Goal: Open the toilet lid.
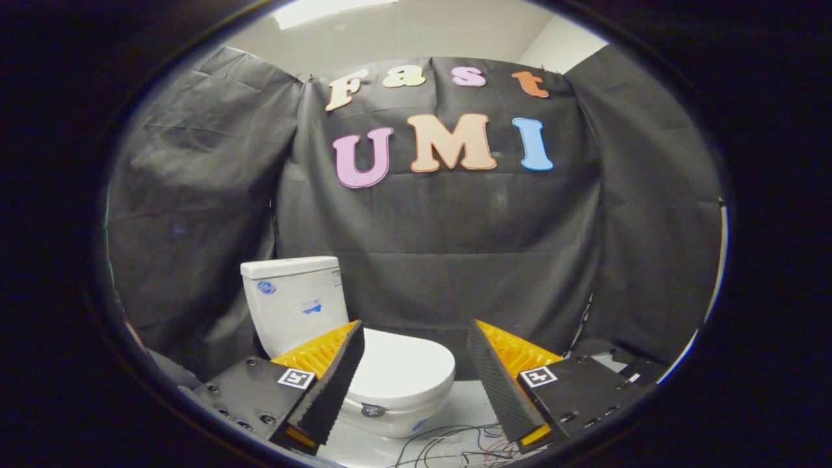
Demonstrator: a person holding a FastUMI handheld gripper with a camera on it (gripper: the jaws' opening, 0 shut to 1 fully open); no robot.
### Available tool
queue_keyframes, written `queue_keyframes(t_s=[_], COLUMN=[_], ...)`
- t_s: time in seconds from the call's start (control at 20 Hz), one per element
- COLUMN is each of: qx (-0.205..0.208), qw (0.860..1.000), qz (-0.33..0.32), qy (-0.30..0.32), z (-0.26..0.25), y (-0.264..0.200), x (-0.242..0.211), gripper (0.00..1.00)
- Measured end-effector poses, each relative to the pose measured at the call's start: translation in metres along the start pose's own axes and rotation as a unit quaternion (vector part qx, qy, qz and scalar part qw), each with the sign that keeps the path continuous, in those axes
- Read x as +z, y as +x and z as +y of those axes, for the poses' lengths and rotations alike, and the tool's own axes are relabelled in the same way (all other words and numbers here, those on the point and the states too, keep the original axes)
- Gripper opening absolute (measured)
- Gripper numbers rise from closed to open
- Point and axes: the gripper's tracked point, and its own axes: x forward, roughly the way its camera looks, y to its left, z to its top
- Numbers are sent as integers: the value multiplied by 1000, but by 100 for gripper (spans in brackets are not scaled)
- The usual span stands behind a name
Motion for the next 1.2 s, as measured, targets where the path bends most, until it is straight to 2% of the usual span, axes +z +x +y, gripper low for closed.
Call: queue_keyframes(t_s=[0.15, 0.5, 0.75, 0.9, 1.05, 1.2], qx=[-1, -8, -27, -1, 5, -5], qw=[1000, 1000, 997, 999, 1000, 999], qz=[0, -14, 7, 22, 27, 50], qy=[-3, -1, -66, -23, 13, 2], z=[1, 0, 5, 36, 60, 74], y=[-1, 42, 67, 92, 108, 112], x=[-1, 7, -2, -14, -32, -72], gripper=[99, 99, 99, 99, 99, 99])
